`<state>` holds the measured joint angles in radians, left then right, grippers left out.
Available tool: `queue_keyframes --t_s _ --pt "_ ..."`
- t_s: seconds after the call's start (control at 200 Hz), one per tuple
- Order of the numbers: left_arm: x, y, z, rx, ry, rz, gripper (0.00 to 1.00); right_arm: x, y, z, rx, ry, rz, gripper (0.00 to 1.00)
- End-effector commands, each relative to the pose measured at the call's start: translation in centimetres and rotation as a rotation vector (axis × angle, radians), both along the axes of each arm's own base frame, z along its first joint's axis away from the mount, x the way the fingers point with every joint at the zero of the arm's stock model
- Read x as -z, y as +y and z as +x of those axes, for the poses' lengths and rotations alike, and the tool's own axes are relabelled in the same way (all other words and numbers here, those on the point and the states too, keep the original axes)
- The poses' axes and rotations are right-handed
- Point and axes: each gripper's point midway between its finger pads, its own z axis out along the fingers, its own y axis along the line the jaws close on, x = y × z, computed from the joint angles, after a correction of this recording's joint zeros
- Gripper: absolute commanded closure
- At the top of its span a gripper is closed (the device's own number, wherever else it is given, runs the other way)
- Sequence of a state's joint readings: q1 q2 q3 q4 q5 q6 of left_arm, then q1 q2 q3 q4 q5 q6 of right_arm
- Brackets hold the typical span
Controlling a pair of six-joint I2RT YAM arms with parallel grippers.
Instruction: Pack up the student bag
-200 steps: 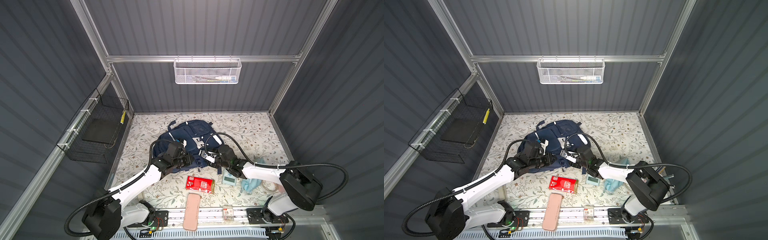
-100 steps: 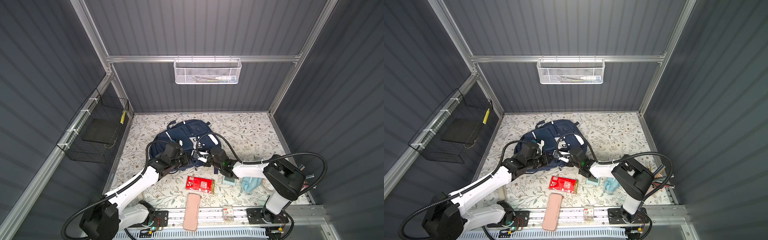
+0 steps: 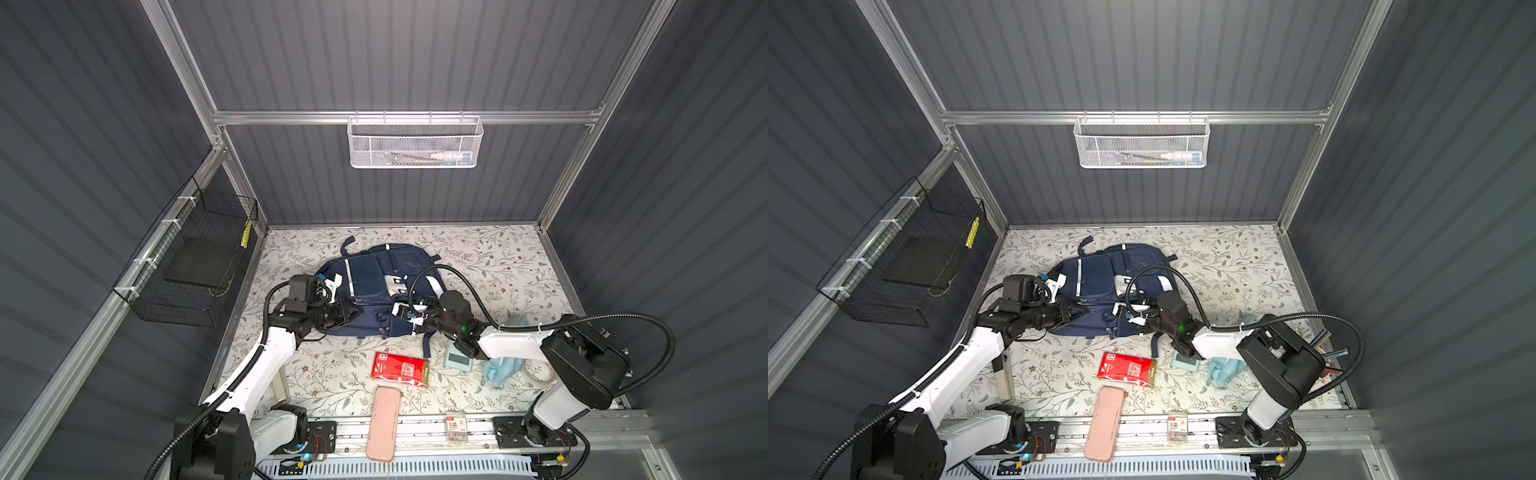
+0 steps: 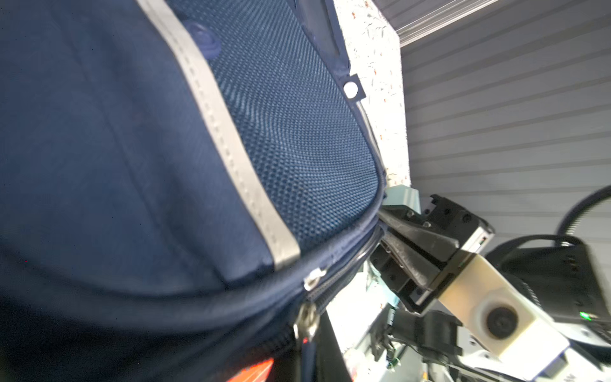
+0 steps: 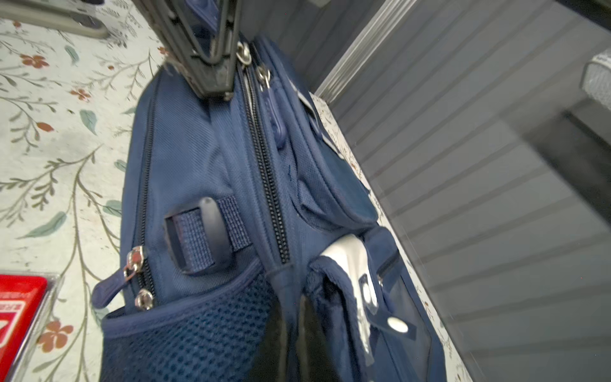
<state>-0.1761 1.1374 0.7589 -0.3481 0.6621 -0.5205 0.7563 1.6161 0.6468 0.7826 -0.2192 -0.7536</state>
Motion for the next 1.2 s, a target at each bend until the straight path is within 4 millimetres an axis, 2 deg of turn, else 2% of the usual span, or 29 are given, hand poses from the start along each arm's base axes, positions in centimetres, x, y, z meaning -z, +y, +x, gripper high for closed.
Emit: queue_keyframes --t_s 0.0,0.07,0.15,0.21,0.28,0.335,0.4,0.485,0.53,0.605,0.755,0.81,0.85,0.911,0.961,1.086,1.131,1.196 --pt "-1.6 5.9 3.3 -0.230 -0.066 0.105 1.00 4.0 -10.3 6.0 0.402 0.051 -0.152 1.00" --pt "-2.2 3.6 2.6 -0.169 -0.052 0.028 1.00 3.8 -9.5 5.6 0.367 0.076 -0.139 1.00" --pt "-2.1 0.4 1.2 -0.102 -0.064 0.071 1.00 3.2 -7.9 4.7 0.332 0.101 -0.112 1.00" --pt "-1.6 -1.2 0.5 -0.073 -0.051 0.058 1.00 2.5 -6.0 3.3 0.290 0.106 -0.108 0.82" --pt "-0.2 -1.3 0.4 -0.091 -0.017 0.039 1.00 2.3 -3.5 1.0 0.223 0.126 -0.119 0.62" --pt "1.3 -1.0 0.5 -0.105 0.000 0.060 1.00 2.5 -1.8 -0.4 0.188 0.137 -0.136 0.56" --pt "2.5 -1.7 0.6 -0.093 0.033 0.023 1.00 3.0 -0.3 -1.3 0.160 0.150 -0.154 0.50" --pt "2.9 -2.5 0.6 -0.081 0.055 -0.035 1.00 4.0 0.8 -0.6 0.176 0.164 -0.171 0.49" --pt "2.6 -2.5 0.6 -0.082 0.047 -0.034 1.00 4.5 1.2 -0.1 0.179 0.164 -0.187 0.49" --pt "2.4 -2.0 0.3 -0.093 0.039 0.001 1.00 4.2 2.1 0.8 0.186 0.154 -0.166 0.49" --pt "3.4 -2.2 -0.5 -0.089 0.083 -0.031 1.00 3.7 4.9 0.4 0.105 0.255 -0.127 0.51" --pt "3.3 -2.3 -0.7 -0.097 0.078 -0.053 1.00 3.7 5.8 0.3 0.090 0.278 -0.130 0.54" --pt "3.2 -2.1 -0.8 -0.100 0.073 -0.049 1.00 4.2 6.1 0.5 0.090 0.290 -0.154 0.63" --pt "3.2 -1.7 -1.0 -0.105 0.069 -0.013 1.00 4.6 5.9 0.7 0.106 0.296 -0.181 0.85" --pt "3.4 -1.2 -1.2 -0.116 0.072 0.018 0.91 4.8 5.4 0.7 0.119 0.291 -0.180 0.94" --pt "4.5 -0.2 -1.0 -0.153 0.068 0.075 0.62 4.7 4.3 0.1 0.117 0.283 -0.174 0.99" --pt "4.9 -0.3 -0.7 -0.153 0.068 0.079 0.57 4.7 4.2 -0.2 0.110 0.291 -0.178 1.00" --pt "5.0 -0.5 -0.2 -0.149 0.067 0.080 0.55 4.7 4.1 -0.4 0.106 0.297 -0.173 1.00"
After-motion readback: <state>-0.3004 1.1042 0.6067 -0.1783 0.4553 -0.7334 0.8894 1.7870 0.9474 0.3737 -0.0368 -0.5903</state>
